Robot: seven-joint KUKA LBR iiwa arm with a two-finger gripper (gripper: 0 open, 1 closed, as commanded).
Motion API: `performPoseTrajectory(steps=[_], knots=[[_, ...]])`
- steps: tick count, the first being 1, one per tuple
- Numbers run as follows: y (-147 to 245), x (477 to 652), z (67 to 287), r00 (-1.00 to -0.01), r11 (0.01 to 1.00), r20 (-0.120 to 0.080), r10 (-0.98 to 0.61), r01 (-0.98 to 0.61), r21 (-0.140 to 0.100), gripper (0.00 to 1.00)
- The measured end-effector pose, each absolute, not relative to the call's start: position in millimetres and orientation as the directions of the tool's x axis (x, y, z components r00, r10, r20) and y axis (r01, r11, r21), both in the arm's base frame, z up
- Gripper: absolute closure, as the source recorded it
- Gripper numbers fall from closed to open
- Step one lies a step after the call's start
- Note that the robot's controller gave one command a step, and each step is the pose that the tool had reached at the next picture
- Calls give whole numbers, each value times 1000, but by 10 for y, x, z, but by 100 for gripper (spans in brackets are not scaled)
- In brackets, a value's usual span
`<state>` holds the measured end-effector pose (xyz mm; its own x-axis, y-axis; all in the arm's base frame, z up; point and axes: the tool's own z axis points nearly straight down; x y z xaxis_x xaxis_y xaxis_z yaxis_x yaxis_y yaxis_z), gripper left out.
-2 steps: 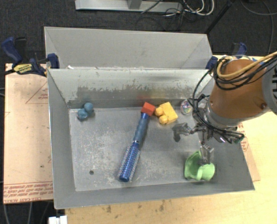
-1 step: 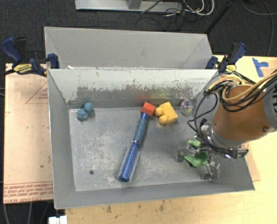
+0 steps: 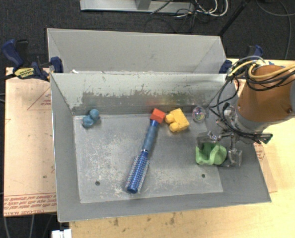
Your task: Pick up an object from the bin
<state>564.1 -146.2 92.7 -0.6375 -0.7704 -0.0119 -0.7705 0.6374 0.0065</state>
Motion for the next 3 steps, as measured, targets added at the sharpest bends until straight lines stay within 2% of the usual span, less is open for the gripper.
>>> performPoseTrajectory(steps=[1, 2, 3], knots=[[-1155, 5584, 1534, -548, 548, -6, -836, -836, -6, 0], [-1332, 5936, 738, -536, 536, -16, -844, -844, 8, 0], [-1378, 5947, 795, -534, 534, -10, -846, -846, -2, 100]])
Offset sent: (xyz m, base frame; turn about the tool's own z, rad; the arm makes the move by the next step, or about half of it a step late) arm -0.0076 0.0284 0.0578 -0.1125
